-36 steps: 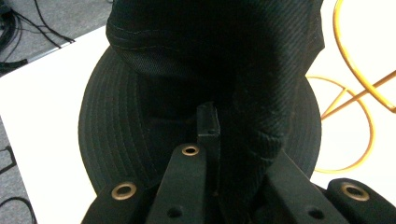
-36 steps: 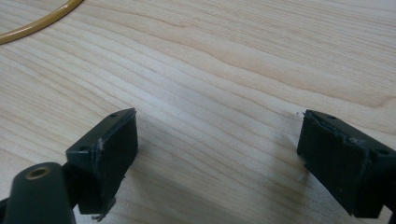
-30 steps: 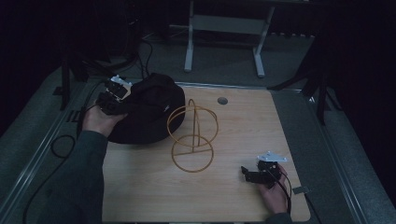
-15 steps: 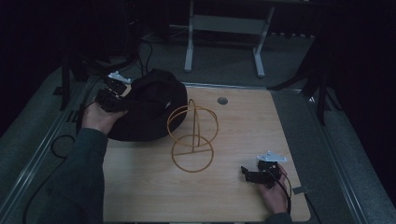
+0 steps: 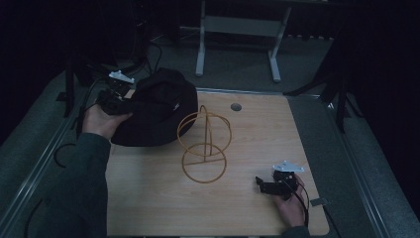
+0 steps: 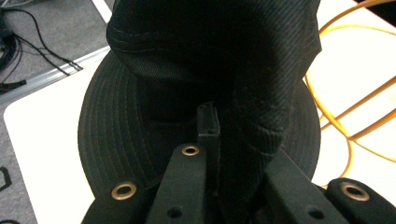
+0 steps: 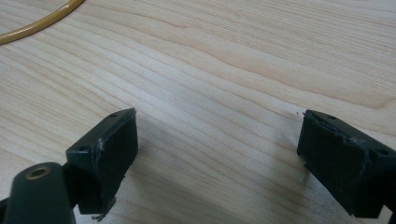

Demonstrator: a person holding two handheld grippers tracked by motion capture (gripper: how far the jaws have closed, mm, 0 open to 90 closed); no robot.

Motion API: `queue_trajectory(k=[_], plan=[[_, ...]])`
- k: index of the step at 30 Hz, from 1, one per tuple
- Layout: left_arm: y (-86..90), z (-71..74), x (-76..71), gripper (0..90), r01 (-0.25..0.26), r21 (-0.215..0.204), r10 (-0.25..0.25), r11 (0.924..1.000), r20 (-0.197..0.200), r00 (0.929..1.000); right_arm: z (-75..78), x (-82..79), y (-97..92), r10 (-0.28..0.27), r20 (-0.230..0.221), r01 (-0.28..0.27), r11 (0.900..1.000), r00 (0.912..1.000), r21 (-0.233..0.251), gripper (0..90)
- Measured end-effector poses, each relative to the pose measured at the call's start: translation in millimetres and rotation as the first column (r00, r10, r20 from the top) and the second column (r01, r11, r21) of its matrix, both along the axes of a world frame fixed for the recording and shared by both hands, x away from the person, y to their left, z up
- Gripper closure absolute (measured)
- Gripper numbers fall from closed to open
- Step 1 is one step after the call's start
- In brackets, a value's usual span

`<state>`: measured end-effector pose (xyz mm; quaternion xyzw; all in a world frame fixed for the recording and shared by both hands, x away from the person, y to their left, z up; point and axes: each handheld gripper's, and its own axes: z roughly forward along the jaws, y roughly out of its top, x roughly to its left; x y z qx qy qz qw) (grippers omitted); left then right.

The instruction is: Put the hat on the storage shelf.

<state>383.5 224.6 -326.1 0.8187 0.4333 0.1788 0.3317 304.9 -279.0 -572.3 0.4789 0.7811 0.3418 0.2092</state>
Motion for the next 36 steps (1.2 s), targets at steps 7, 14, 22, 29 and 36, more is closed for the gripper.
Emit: queue_trajectory(k=[7, 14, 22, 29, 36], plan=[[7.3, 12.8, -2.4, 88.7, 0.006, -0.026, -0.005, 0.9996, 0.027, 0.9996, 0.1, -0.1, 0.0, 0.0, -0.001, 0.0, 1.0, 1.0, 0.0, 12.2], [17.2, 23.4, -4.3, 88.6, 0.006, -0.038, -0.004, 0.9993, 0.043, 0.9991, 0.1, -0.1, 0.0, 0.0, -0.001, 0.0, 1.0, 1.0, 0.0, 12.2], [20.5, 35.7, -6.5, 88.6, 0.015, -0.025, -0.014, 0.9996, 0.059, 0.9982, 0.2, -0.1, -0.1, 0.0, -0.002, 0.0, 1.0, 1.0, -0.001, 12.2], [19.4, 42.8, -6.9, 88.7, 0.023, -0.042, -0.02, 0.9989, 0.065, 0.9977, 0.2, -0.1, 0.0, 0.0, -0.002, 0.0, 1.0, 1.0, -0.001, 12.2], [13.6, 46.3, -6.1, 88.7, 0.048, -0.056, -0.044, 0.9973, 0.069, 0.9966, 0.2, -0.1, -0.1, 0.0, -0.002, 0.0, 1.0, 1.0, -0.001, 12.2]])
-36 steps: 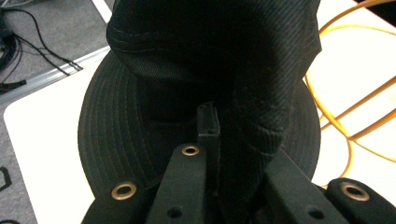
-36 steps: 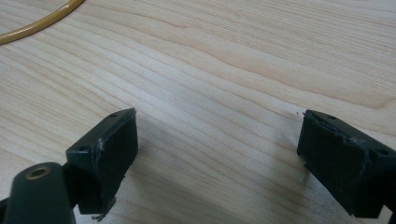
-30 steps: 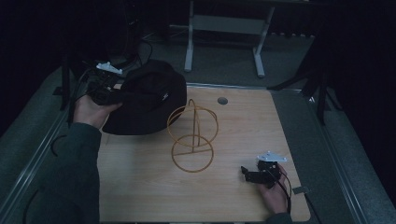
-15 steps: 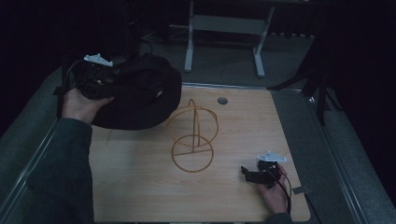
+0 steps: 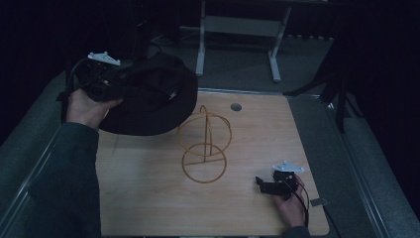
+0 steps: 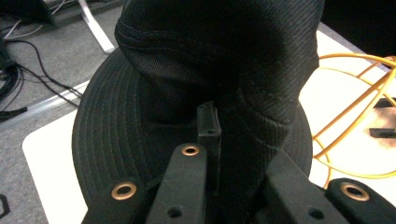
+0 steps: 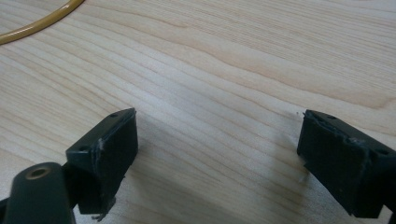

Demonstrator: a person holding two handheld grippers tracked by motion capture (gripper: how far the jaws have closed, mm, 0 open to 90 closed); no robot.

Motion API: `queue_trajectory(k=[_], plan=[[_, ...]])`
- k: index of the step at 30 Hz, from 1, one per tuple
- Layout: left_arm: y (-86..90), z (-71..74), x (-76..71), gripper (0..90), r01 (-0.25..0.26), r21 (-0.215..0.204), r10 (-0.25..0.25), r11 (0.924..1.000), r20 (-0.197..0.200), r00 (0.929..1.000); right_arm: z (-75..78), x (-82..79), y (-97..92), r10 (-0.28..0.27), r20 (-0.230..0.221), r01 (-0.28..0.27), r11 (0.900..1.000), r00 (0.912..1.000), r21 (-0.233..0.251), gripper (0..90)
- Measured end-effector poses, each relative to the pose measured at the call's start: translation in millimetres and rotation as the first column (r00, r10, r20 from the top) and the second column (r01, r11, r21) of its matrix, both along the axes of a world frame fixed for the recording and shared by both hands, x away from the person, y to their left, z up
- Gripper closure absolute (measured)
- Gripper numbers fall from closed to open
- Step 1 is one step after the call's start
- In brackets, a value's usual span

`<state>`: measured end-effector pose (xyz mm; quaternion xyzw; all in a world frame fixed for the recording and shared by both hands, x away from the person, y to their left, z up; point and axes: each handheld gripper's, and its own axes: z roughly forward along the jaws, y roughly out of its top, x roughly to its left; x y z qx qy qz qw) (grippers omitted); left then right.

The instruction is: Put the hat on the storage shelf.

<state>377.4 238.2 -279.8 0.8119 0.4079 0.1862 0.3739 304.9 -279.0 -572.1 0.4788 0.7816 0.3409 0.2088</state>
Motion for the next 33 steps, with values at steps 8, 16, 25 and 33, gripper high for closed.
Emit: queue_trajectory(k=[8, 16, 25, 33], plan=[[-4.3, 0.2, -0.4, 88.6, 0.014, -0.025, -0.014, 0.9996, 0.007, 0.9999, 0.0, 0.0, 0.0, 0.0, 0.0, 0.0, 1.0, 1.0, 0.0, 12.2], [-5.4, 2.4, -2.8, 88.7, 0.032, -0.058, -0.032, 0.9978, 0.005, 0.9995, 0.0, 0.0, 0.0, 0.001, 0.0, -0.001, 1.0, 1.0, 0.0, 12.2], [1.9, 8.3, -7.6, 88.6, 0.043, -0.109, -0.042, 0.993, 0.018, 0.999, 0.0, -0.1, 0.1, 0.002, 0.0, -0.002, 1.0, 1.0, 0.0, 12.2], [4.5, 12.0, -11.4, 88.6, 0.048, -0.115, -0.045, 0.9922, 0.028, 0.9986, 0.0, -0.2, 0.2, 0.002, -0.001, -0.002, 1.0, 1.0, 0.001, 12.2]])
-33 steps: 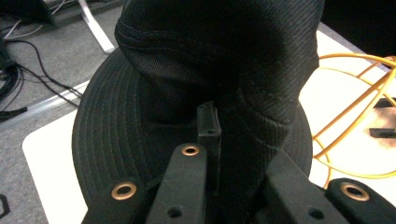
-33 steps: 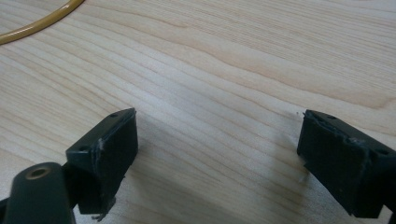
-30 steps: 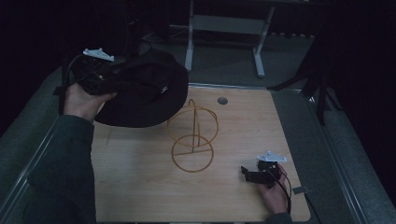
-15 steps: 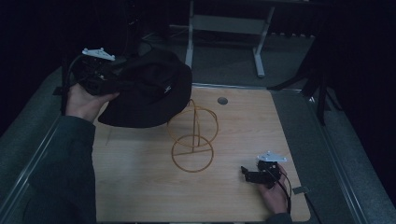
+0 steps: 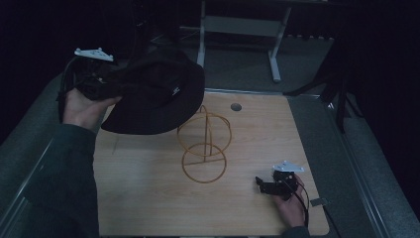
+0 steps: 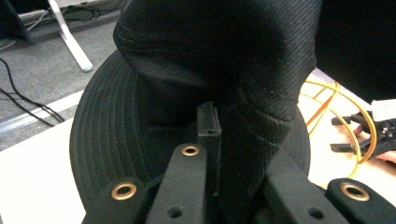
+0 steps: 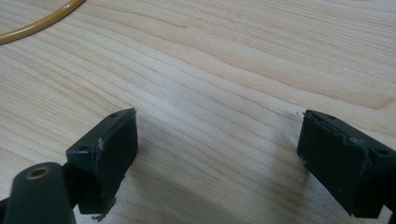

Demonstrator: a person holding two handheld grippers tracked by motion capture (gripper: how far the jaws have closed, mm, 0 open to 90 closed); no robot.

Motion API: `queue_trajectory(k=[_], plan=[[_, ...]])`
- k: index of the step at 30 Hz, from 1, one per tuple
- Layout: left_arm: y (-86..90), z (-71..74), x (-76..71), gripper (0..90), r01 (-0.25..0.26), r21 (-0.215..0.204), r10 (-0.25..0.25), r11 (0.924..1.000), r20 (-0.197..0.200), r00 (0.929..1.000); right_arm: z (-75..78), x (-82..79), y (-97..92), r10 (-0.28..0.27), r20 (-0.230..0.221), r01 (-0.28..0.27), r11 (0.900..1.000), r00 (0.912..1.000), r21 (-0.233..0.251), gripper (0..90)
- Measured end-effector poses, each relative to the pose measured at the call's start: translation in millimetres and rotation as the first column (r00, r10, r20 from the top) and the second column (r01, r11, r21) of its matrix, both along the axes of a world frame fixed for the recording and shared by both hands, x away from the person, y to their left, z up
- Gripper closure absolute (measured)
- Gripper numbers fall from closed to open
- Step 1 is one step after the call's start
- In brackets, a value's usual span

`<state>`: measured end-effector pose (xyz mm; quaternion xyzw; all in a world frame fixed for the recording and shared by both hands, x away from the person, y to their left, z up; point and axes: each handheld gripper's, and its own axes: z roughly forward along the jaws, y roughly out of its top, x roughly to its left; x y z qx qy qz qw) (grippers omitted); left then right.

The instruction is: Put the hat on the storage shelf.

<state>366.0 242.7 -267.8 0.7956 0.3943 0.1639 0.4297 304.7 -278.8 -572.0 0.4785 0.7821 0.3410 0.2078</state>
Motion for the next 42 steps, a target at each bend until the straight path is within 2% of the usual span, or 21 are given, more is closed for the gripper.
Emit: queue_trajectory(k=[4, 20, 33, 42], plan=[[-0.6, 3.9, -2.2, 88.7, 0.004, 0.002, -0.004, 1.0, 0.004, 1.0, 0.0, 0.0, 0.0, 0.0, 0.0, 0.0, 1.0, 1.0, 0.0, 12.2], [-11.6, 19.8, -17.6, 88.6, 0.08, -0.009, -0.08, 0.9967, 0.032, 0.9963, 0.0, 0.0, -0.1, 0.001, 0.0, -0.001, 1.0, 1.0, -0.001, 12.2], [-25.7, 19.1, -23.8, 88.6, 0.135, -0.009, -0.134, 0.9908, 0.033, 0.9904, -0.1, 0.1, -0.2, 0.002, 0.001, -0.002, 1.0, 1.0, -0.002, 12.3], [-39.8, 14.2, -25.4, 88.6, 0.17, 0.013, -0.17, 0.9854, 0.025, 0.9851, 0.0, 0.0, -0.1, 0.002, 0.0, -0.002, 1.0, 1.0, -0.001, 12.2]])
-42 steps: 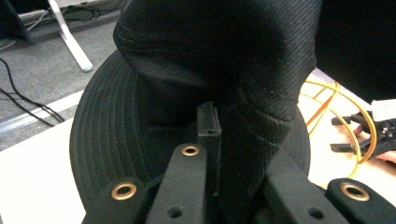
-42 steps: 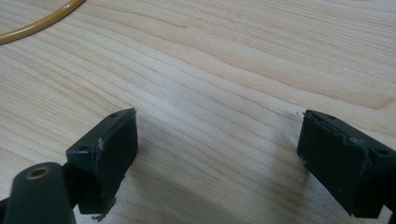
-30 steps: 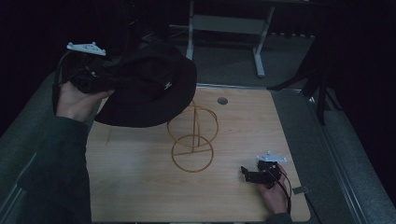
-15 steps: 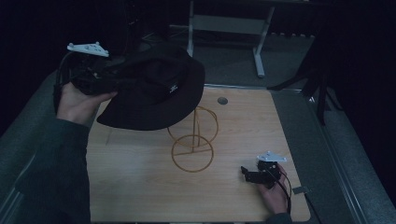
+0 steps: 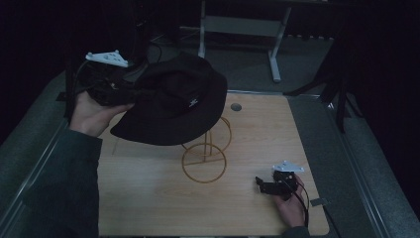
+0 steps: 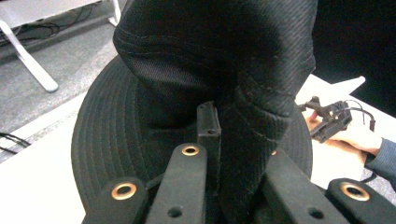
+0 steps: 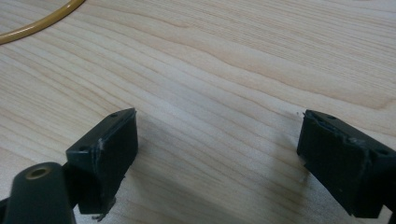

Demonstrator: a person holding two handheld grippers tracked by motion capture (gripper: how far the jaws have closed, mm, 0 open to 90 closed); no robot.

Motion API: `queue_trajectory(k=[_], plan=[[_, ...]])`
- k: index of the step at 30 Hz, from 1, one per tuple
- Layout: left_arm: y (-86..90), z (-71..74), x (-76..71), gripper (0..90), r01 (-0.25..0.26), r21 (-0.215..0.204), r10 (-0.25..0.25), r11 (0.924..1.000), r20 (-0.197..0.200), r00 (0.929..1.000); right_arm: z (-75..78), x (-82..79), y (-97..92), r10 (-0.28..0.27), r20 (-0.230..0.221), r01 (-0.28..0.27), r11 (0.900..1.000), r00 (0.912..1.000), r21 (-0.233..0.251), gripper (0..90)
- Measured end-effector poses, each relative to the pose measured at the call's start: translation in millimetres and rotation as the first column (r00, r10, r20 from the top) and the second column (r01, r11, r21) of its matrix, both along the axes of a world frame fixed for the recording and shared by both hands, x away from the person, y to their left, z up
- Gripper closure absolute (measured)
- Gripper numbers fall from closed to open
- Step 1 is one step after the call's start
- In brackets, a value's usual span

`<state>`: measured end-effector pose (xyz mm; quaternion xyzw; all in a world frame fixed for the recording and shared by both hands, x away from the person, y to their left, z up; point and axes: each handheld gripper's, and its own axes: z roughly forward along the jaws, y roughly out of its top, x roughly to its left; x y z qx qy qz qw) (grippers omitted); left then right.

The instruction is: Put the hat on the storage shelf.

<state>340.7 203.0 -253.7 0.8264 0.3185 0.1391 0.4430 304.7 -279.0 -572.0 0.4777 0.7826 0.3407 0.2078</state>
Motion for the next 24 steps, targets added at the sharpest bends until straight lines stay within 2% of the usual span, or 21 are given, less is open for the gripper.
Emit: queue_trajectory(k=[6, 14, 24], plan=[[-10.9, -6.0, 2.0, 88.5, 0.032, 0.014, -0.031, 0.9994, -0.016, 0.9994, 0.0, 0.0, 0.0, 0.0, 0.0, 0.0, 1.0, 1.0, 0.0, 12.2], [-22.6, -18.5, 7.9, 88.5, 0.058, 0.014, -0.057, 0.9982, -0.045, 0.9974, 0.0, 0.0, 0.0, 0.002, 0.001, -0.002, 1.0, 1.0, -0.001, 12.3], [-39.9, -28.8, 10.7, 88.4, 0.086, 0.036, -0.084, 0.9956, -0.058, 0.9948, 0.0, 0.0, 0.1, 0.002, 0.001, -0.002, 1.0, 1.0, 0.0, 12.2]])
